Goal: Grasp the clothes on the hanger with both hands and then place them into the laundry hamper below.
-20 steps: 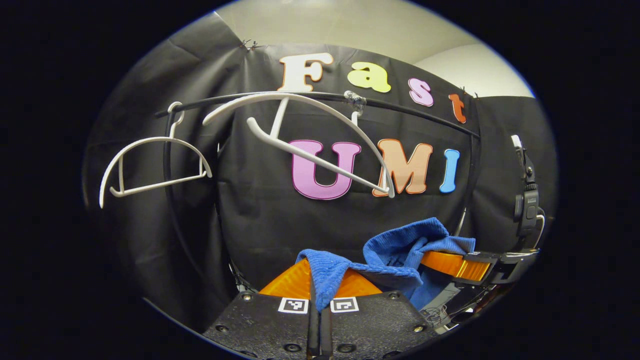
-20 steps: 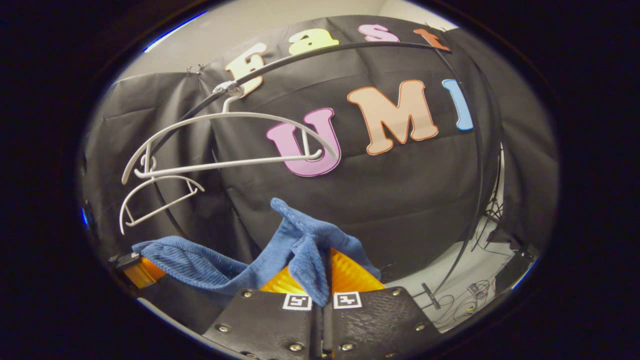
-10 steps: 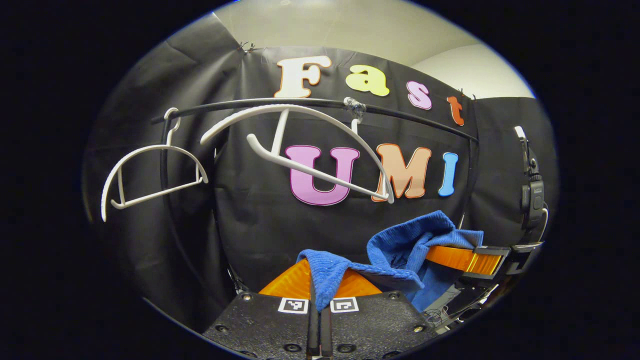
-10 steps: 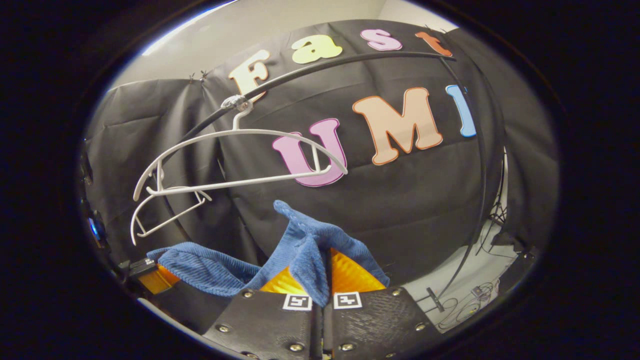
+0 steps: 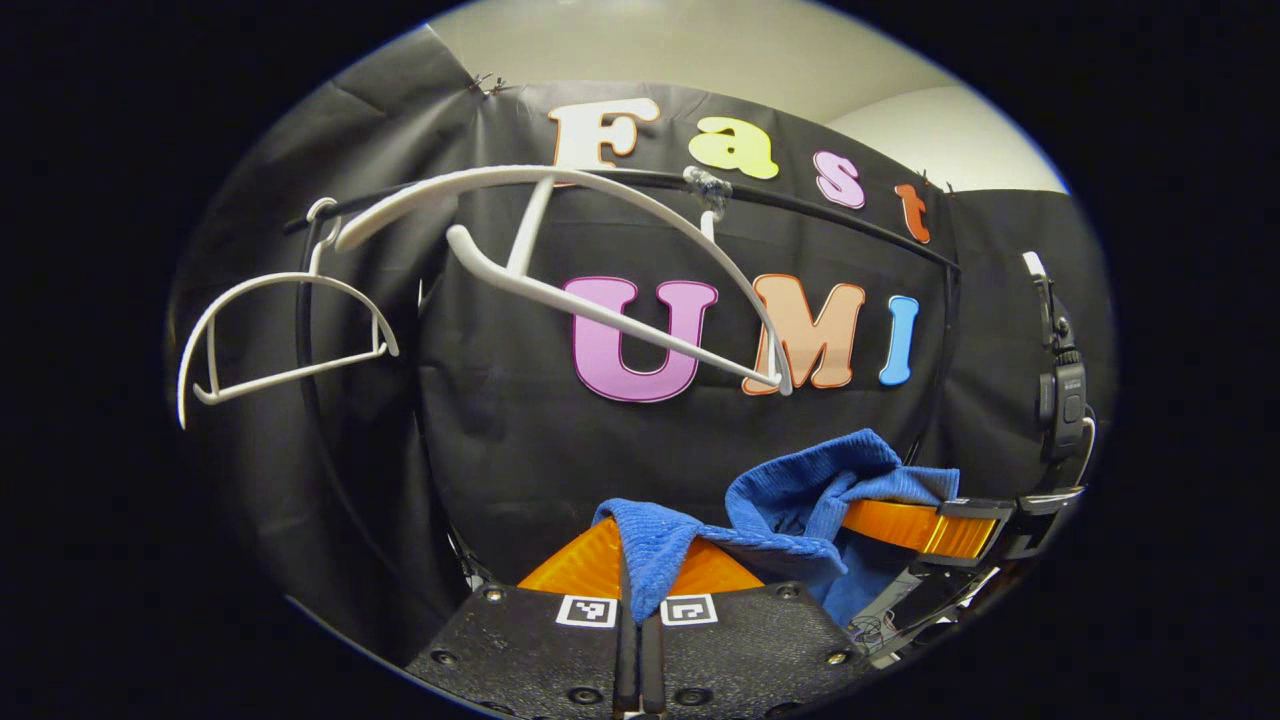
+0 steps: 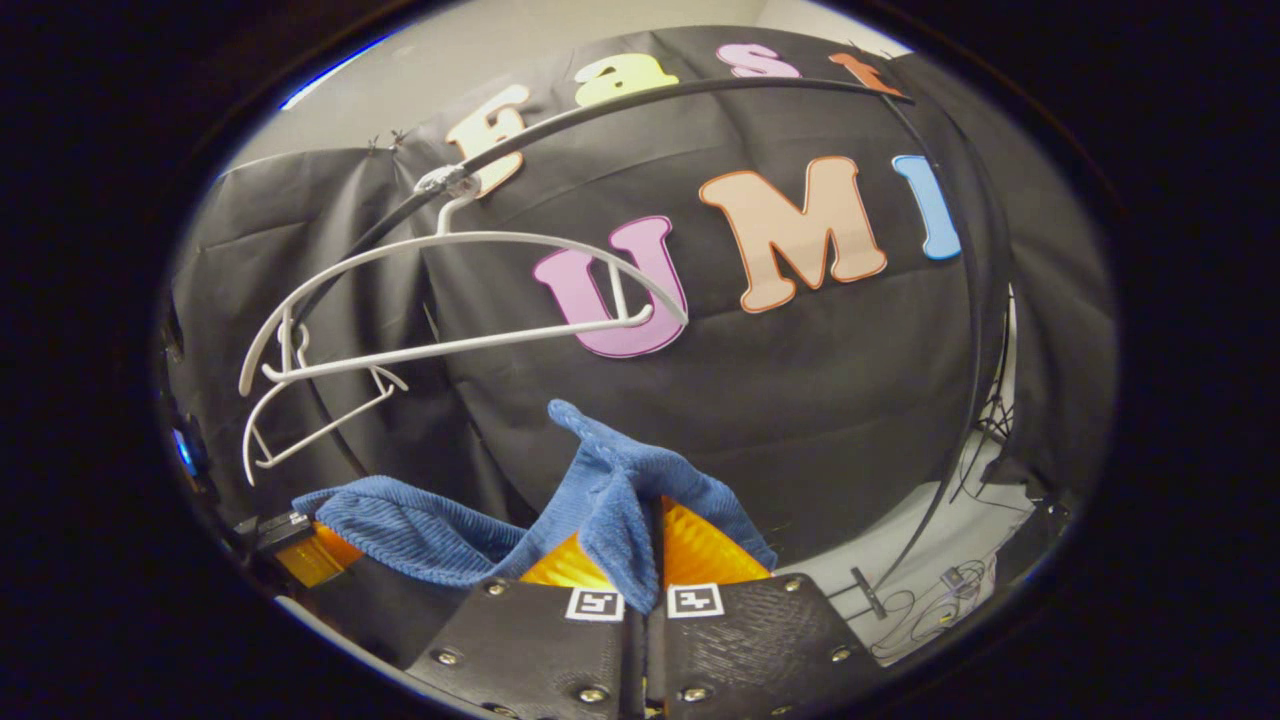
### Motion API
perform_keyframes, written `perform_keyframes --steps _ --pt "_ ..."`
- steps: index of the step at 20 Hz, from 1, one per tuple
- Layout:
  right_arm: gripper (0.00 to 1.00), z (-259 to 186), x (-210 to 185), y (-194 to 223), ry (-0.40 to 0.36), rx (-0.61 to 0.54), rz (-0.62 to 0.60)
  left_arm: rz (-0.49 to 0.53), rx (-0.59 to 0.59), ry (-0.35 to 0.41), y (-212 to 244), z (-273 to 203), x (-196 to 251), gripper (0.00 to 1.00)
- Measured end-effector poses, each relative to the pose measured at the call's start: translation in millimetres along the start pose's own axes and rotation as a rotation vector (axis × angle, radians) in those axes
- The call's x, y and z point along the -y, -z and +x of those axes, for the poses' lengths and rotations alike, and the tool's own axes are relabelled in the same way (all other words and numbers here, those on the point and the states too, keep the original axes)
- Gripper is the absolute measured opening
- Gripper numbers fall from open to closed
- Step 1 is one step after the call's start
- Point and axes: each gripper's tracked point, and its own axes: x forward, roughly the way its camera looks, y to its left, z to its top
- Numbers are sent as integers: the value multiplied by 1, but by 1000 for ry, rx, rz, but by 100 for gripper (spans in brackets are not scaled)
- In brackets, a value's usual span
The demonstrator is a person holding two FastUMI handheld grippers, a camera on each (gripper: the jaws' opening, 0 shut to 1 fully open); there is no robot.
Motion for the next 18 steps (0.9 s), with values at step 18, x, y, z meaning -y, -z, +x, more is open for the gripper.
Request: perform_keyframes --steps 18 --pt "2 123 49 137 35 -362 109 136 -351 -12 174 108 3 5"
